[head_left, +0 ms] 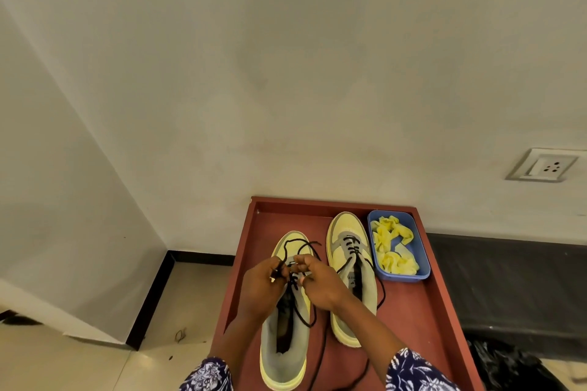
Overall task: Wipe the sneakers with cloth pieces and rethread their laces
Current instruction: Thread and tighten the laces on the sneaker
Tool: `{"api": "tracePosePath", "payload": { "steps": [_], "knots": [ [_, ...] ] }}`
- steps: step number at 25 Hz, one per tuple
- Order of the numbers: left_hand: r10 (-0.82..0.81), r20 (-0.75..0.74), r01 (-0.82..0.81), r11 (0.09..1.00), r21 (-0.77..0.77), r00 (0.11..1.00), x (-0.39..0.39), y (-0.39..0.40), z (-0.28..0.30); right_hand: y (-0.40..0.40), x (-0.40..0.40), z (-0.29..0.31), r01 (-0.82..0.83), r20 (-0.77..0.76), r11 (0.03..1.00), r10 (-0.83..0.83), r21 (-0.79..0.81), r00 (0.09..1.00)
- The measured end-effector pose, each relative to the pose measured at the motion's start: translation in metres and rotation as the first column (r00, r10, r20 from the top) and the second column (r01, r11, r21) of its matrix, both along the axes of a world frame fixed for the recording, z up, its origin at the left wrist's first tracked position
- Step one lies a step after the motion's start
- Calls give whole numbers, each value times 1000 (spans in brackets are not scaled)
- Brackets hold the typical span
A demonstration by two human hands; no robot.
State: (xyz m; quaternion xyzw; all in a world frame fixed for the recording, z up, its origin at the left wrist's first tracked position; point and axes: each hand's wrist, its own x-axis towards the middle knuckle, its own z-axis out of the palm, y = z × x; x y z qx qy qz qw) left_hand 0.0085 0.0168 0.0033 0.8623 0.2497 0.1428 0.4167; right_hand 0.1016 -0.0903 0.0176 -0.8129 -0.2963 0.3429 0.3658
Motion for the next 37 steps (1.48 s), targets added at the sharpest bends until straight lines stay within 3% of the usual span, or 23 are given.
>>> {"api": "tracePosePath", "payload": {
  "steps": [3,7,13,19,22,25,32,35,37],
  "knots": [
    [37,53,-42,994,97,998,3,-3,-8,5,0,-6,-42,2,999,42,-8,999],
    [90,109,-102,989,111,990,4,-10,-11,9,1,-8,-45,47,999,46,-21,998],
    [106,105,-105,994,-16,989,-1,-3,-12,8,5,5,-74,232,995,89,-74,969],
    [15,62,-9,996,-90,998,-5,-1,-7,4,12,18,-153,274,972,199,-179,941],
    [29,37,-24,990,-138,999,-2,-1,-13,3,11,27,-139,482,907,336,-398,809],
    [27,20,-23,985,-173,999,-2,-2,-10,-2,11,27,33,633,838,386,-545,671],
    [32,-21,-36,973,-229,999,-10,-1,0,-27,33,31,221,697,845,224,-487,682],
    [71,-27,-76,955,-285,997,-9,3,-7,-30,49,41,246,692,923,30,-297,722],
    [95,-43,-104,942,-320,995,-10,5,-8,-32,60,50,316,576,945,-212,-85,790]
  ]
}}
